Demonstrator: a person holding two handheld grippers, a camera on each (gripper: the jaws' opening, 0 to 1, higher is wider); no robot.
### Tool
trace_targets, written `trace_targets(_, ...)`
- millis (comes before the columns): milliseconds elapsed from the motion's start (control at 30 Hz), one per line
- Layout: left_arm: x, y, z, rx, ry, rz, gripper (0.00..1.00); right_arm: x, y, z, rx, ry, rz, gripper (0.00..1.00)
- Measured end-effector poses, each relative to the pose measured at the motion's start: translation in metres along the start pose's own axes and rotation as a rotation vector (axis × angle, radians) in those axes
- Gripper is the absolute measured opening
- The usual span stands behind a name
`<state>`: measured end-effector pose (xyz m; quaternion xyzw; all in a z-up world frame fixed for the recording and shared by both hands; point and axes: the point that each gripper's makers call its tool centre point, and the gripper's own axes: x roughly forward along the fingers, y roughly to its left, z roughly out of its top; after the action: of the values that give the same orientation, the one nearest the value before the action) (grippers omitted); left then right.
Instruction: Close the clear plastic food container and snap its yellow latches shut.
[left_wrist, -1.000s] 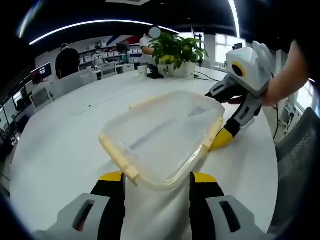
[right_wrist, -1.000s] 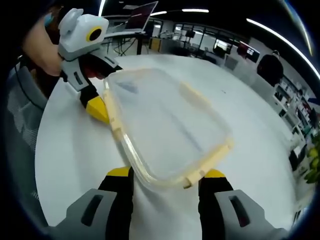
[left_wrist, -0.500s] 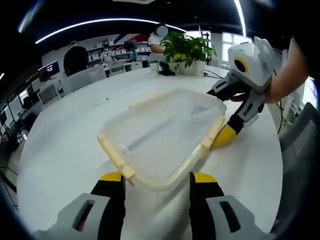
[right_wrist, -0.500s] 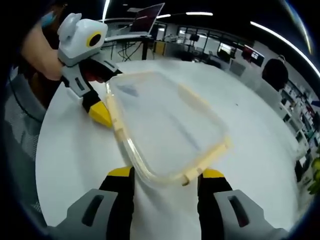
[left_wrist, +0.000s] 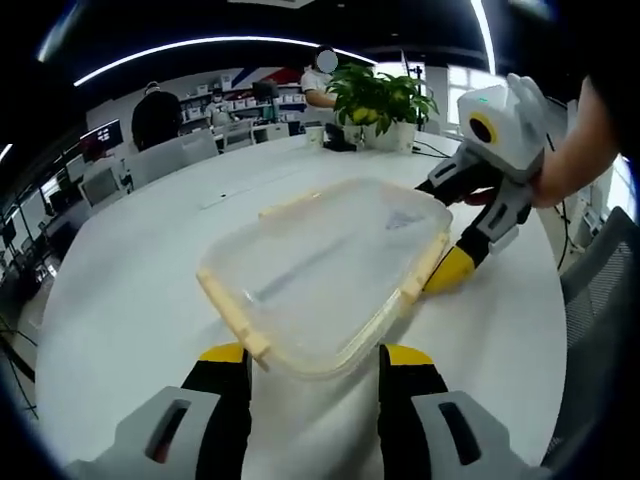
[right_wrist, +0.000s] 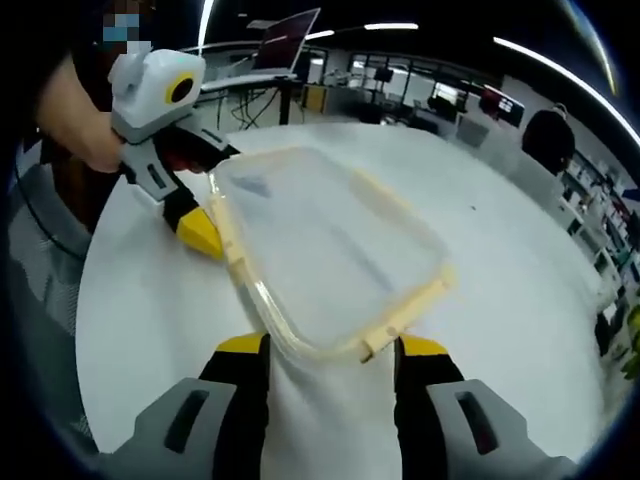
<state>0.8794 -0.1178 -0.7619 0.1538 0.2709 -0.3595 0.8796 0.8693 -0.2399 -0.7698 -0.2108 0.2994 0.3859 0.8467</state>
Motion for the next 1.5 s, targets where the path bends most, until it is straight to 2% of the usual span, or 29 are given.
trace_targets(267,-0.017,0.001,-0.003,-0.041,0.000,0.030,0.48,-0.018,-0.004,-0.001,0.049,-0.006,-0.023,0.51)
trace_targets(667,-0.078,-0.003,0.006,-0.162,-0.064,0.130,0.49,-0.063,0.012,0.008,0.171,-0.056,-0.063,0.57)
trace_targets(800,-0.102,-0.011,0.012,-0.175,-0.088,0.148,0.49,-0.082,0.025,0.018,0.218,-0.097,-0.067,0.59)
trace_targets(933,-0.124,-0.019,0.013,-0.223,-0.110,0.177,0.49,-0.100,0.041,0.020,0.207,-0.104,-0.078,0.59)
trace_targets(1033,-0.135,-0.032,0.010,-0.260,-0.117,0.168,0.51,-0.112,0.048,0.018,0.222,-0.111,-0.091,0.58)
trace_targets(1367,-0.168,-0.067,0.001,-0.268,-0.118,0.151,0.49,-0.148,0.067,0.008,0.280,-0.135,-0.149,0.54)
trace_targets(1500,-0.174,-0.074,0.003,-0.265,-0.122,0.145,0.48,-0.151,0.078,0.004,0.244,-0.127,-0.157,0.53)
